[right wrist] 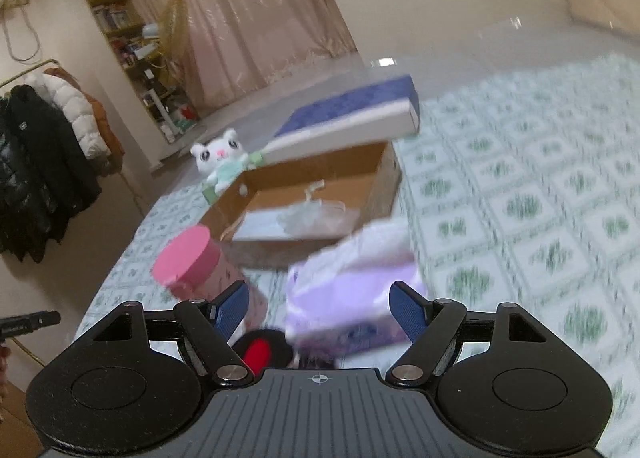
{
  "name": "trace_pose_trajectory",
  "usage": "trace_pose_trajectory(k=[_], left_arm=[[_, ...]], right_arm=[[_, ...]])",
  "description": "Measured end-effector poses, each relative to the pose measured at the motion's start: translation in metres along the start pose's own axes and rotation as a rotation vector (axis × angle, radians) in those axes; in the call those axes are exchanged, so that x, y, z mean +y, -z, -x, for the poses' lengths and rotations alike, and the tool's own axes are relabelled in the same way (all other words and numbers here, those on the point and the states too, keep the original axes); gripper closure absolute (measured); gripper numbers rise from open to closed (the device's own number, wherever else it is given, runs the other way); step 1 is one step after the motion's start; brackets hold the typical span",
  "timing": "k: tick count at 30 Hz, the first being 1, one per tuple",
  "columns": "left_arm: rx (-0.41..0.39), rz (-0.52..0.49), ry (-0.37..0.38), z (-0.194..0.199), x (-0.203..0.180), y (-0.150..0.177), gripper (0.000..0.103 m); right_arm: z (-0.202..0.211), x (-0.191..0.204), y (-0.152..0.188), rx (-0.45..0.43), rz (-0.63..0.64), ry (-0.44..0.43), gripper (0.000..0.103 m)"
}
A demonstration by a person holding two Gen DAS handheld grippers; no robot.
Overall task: Organize soft objects
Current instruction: 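Move the right tool back to the pile and close on the purple scrunchie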
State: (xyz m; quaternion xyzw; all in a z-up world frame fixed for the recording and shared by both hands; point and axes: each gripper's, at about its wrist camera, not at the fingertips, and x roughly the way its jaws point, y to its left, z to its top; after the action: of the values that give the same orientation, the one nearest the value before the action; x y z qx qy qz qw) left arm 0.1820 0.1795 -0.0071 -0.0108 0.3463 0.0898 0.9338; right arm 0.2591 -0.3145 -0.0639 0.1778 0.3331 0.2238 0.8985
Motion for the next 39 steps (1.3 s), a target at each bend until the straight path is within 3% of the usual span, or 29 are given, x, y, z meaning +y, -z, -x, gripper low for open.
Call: trace_pose_trajectory(k=[11,23,39], left_arm=[[0.033,0.084,-0.033,0.030,0.007,0.044,0.059],[0.087,0.142,-0.082,0.035,0.015,0.085,0.059],[0.116,0.146,-0.060,0.015,-0.008,0.092,0.059]], right_arm=[[0.004,0.012,0.043,0.092,0.011,0.012,0.026],[-0.015,0.030,0.069,0.101,0.120,0.062,0.028],[-0.050,0.029,0.082,0.112,0.178,0.069,0.043]])
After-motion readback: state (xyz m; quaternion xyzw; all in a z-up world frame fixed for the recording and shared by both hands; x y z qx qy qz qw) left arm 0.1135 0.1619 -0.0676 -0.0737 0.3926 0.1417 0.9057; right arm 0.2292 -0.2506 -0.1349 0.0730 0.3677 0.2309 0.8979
